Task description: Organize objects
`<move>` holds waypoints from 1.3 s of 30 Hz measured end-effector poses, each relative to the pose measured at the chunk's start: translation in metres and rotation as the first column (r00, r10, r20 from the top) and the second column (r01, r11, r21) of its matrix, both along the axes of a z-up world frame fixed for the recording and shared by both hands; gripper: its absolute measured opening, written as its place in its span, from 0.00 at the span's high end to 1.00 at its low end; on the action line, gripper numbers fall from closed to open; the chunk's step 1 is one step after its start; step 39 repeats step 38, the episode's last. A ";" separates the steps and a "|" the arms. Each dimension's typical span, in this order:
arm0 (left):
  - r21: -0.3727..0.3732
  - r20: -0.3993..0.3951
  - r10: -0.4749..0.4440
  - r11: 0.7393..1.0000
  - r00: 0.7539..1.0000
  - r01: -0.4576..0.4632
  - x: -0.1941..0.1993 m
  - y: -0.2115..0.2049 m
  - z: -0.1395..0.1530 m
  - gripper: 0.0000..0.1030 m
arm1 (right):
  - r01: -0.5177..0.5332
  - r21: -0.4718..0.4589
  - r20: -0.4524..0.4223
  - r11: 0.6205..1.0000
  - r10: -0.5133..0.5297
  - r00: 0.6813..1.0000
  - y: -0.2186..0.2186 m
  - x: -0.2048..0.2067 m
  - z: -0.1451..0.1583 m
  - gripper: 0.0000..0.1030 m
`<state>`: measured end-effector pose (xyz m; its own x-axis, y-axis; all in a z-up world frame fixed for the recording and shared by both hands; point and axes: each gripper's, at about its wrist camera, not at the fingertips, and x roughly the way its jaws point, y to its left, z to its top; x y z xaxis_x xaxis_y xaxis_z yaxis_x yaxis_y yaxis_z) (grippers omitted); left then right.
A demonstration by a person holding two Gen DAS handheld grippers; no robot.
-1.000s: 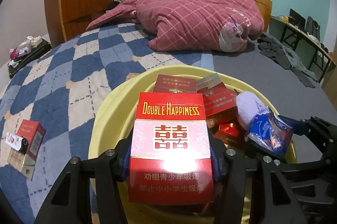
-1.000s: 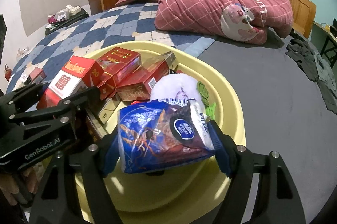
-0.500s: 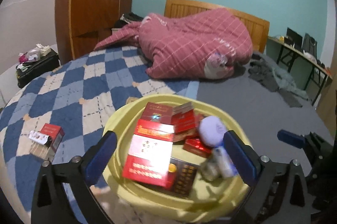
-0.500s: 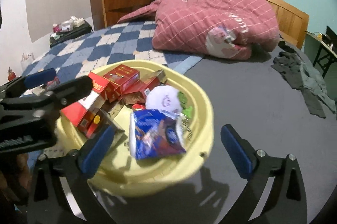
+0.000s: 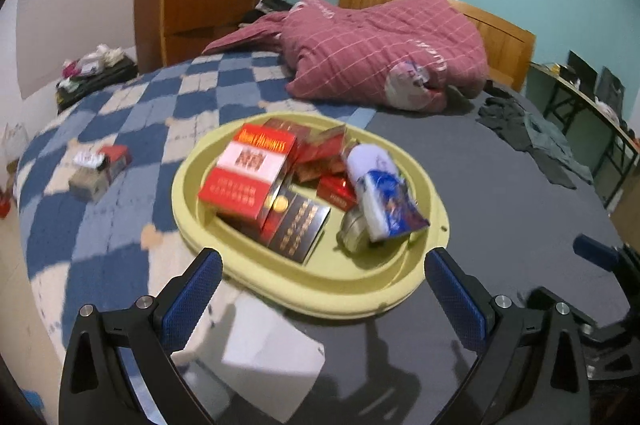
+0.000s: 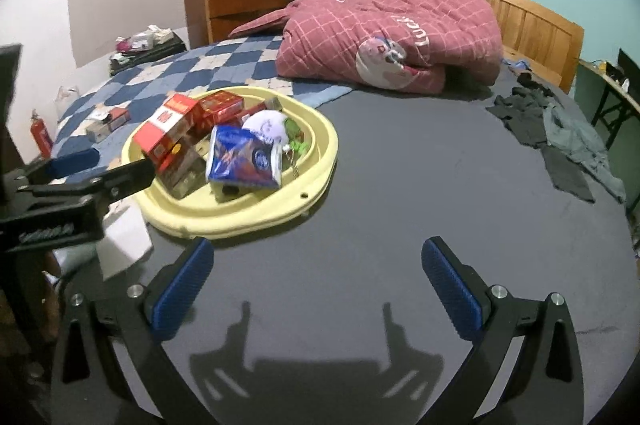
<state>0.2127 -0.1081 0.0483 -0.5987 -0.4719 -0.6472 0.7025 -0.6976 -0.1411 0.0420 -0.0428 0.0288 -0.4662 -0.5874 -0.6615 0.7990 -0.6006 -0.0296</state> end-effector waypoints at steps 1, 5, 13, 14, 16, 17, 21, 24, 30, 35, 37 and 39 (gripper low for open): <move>-0.001 0.018 0.006 1.000 1.000 -0.006 -0.001 0.001 -0.002 0.00 | -0.006 -0.018 0.007 1.000 0.006 1.000 0.005 0.000 -0.002 0.00; -0.044 0.058 0.010 0.999 0.998 -0.008 -0.008 0.009 -0.002 0.00 | -0.031 -0.008 0.034 0.999 0.032 0.999 0.008 -0.003 -0.008 0.00; -0.059 0.095 -0.034 0.997 0.995 0.040 -0.024 0.005 -0.009 0.00 | 0.025 -0.046 0.063 0.999 -0.022 0.998 0.030 -0.016 -0.005 0.00; -0.059 0.095 -0.033 0.997 0.995 0.039 -0.024 0.002 -0.010 0.00 | 0.030 -0.052 0.070 0.998 -0.026 0.997 0.032 -0.019 -0.004 0.00; -0.055 0.093 -0.032 0.998 0.995 0.037 -0.023 0.001 -0.011 0.00 | 0.035 -0.062 0.084 0.997 -0.030 0.996 0.033 -0.021 -0.004 0.00; -0.053 0.093 -0.028 0.998 0.995 0.033 -0.022 0.000 -0.011 0.00 | 0.036 -0.064 0.088 0.997 -0.030 0.996 0.033 -0.021 -0.005 0.00; -0.051 0.079 -0.028 0.998 0.997 0.032 -0.021 -0.001 -0.009 0.00 | 0.030 -0.055 0.086 0.998 -0.025 0.996 0.031 -0.021 -0.007 0.00; -0.060 0.077 -0.019 0.998 0.997 0.024 -0.019 -0.001 -0.009 0.00 | 0.023 -0.058 0.093 0.998 -0.018 0.996 0.029 -0.020 -0.008 0.00; -0.057 0.069 0.008 0.998 0.998 -0.004 -0.016 -0.003 -0.009 0.00 | 0.016 -0.052 0.096 0.999 -0.011 0.995 0.026 -0.016 -0.012 0.00; -0.069 0.065 0.005 0.998 0.998 0.000 -0.015 -0.002 -0.008 0.00 | 0.014 -0.049 0.091 0.999 -0.009 0.996 0.025 -0.015 -0.012 0.00; -0.068 0.069 0.009 0.998 0.998 -0.004 -0.015 -0.002 -0.009 0.00 | 0.014 -0.049 0.092 0.999 -0.009 0.996 0.024 -0.015 -0.012 0.00; -0.064 0.065 0.005 0.998 0.998 -0.001 -0.015 -0.003 -0.009 0.00 | 0.014 -0.046 0.092 0.999 -0.010 0.996 0.024 -0.014 -0.012 0.00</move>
